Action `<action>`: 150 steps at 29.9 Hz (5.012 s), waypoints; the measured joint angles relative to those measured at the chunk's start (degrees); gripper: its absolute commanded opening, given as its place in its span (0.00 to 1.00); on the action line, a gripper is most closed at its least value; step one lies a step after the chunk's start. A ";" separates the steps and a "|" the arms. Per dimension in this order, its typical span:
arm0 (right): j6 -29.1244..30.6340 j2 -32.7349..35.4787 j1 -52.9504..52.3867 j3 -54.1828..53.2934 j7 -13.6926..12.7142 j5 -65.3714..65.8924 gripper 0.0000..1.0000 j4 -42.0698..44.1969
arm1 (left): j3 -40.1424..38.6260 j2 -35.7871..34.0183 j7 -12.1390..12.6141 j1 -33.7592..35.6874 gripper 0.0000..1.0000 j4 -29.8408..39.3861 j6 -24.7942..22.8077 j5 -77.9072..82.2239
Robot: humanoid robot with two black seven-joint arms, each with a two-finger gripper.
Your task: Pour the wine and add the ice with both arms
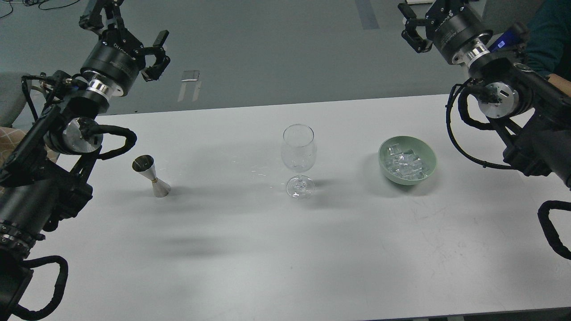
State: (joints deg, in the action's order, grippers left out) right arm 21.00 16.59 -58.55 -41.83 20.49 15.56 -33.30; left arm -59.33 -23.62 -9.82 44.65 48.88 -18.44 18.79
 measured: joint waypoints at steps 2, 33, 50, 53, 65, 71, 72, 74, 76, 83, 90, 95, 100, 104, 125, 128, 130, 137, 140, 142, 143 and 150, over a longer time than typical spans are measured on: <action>0.00 0.00 0.00 0.03 0.00 0.00 1.00 0.03 | 0.00 -0.01 0.00 0.00 1.00 0.00 -0.07 -0.05; -0.26 -0.02 0.29 0.09 -0.02 0.45 1.00 0.10 | -34.41 -9.68 16.58 -56.01 0.98 42.44 3.06 -27.99; -1.70 -0.07 0.69 0.09 -0.02 1.21 1.00 0.14 | -37.05 9.57 25.40 -63.64 0.99 40.46 9.56 -25.33; -1.74 -0.02 0.86 0.09 -0.02 1.23 1.00 0.07 | -36.83 11.73 25.36 -61.58 1.00 38.48 12.10 -23.16; -2.13 -0.10 1.51 0.14 -0.02 1.40 1.00 0.07 | -34.23 15.63 25.35 -54.10 1.00 35.47 20.34 -21.96; -2.28 -0.10 1.52 0.17 -0.02 1.41 1.00 0.07 | -34.02 17.11 25.19 -50.86 1.00 31.81 20.45 -20.25; -2.29 -0.10 1.57 0.17 -0.02 1.41 1.00 0.07 | -34.02 17.62 25.17 -50.11 1.00 30.87 20.46 -19.71; -2.28 -0.12 1.71 0.17 -0.02 1.46 1.00 0.07 | -34.02 18.61 25.15 -48.54 1.00 28.98 20.46 -18.73; -2.32 -0.20 1.73 0.18 -0.02 1.49 1.00 0.07 | -34.14 19.37 25.12 -46.89 1.00 26.80 20.46 -17.98; -2.77 -0.16 1.97 0.18 -0.02 1.51 1.00 0.07 | -34.71 19.76 24.98 -42.41 1.00 21.22 20.46 -17.57; -2.99 -0.21 2.04 0.18 -0.11 2.10 1.00 0.07 | -34.98 19.62 24.90 -39.54 1.00 17.33 20.29 -17.57; -2.99 -0.27 2.04 0.18 -0.11 2.11 1.00 0.07 | -35.04 19.51 24.75 -37.87 0.99 15.60 20.07 -17.60; -2.99 -0.27 2.04 0.17 -0.11 2.19 1.00 0.07 | -35.05 19.33 24.60 -36.23 0.93 14.62 20.06 -17.60; -2.99 -0.20 2.04 0.19 -0.11 2.20 1.00 0.07 | -34.88 19.18 24.59 -34.44 0.72 12.59 20.01 -17.60; -3.37 0.03 1.95 0.88 -0.11 2.15 1.00 -0.02 | -34.78 18.79 24.81 -33.26 0.21 11.32 19.59 -17.62; -3.41 0.11 1.95 0.88 -0.11 2.15 1.00 -0.02 | -34.87 18.78 24.84 -33.30 0.14 11.32 19.06 -17.77; -3.43 0.18 1.95 0.88 -0.11 2.15 1.00 -0.02 | -34.93 18.78 24.85 -33.33 0.12 11.32 18.09 -17.88; -3.83 0.28 1.95 0.88 -0.18 2.17 1.00 -0.02 | -35.94 18.88 24.84 -33.40 0.06 11.32 16.34 -18.44; -3.85 0.27 1.95 0.88 -0.19 2.19 1.00 -0.02 | -36.76 19.00 24.74 -33.39 0.04 11.48 16.33 -18.56; -3.88 0.25 1.94 0.88 -0.20 2.20 1.00 -0.02 | -36.95 19.04 24.71 -33.20 0.02 12.23 16.33 -18.90; -3.91 0.23 1.93 0.88 -0.24 2.20 1.00 -0.02 | -36.98 19.04 24.71 -33.08 0.01 12.66 16.33 -19.07; -3.93 0.23 1.79 0.88 -0.27 2.20 1.00 -0.02 | -35.93 19.05 25.67 -32.98 0.00 20.06 19.26 -19.29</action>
State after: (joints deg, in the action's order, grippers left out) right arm 17.07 16.82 -56.76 -40.96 20.22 17.75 -33.32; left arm -95.25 -4.58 15.85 11.67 68.94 0.82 -0.49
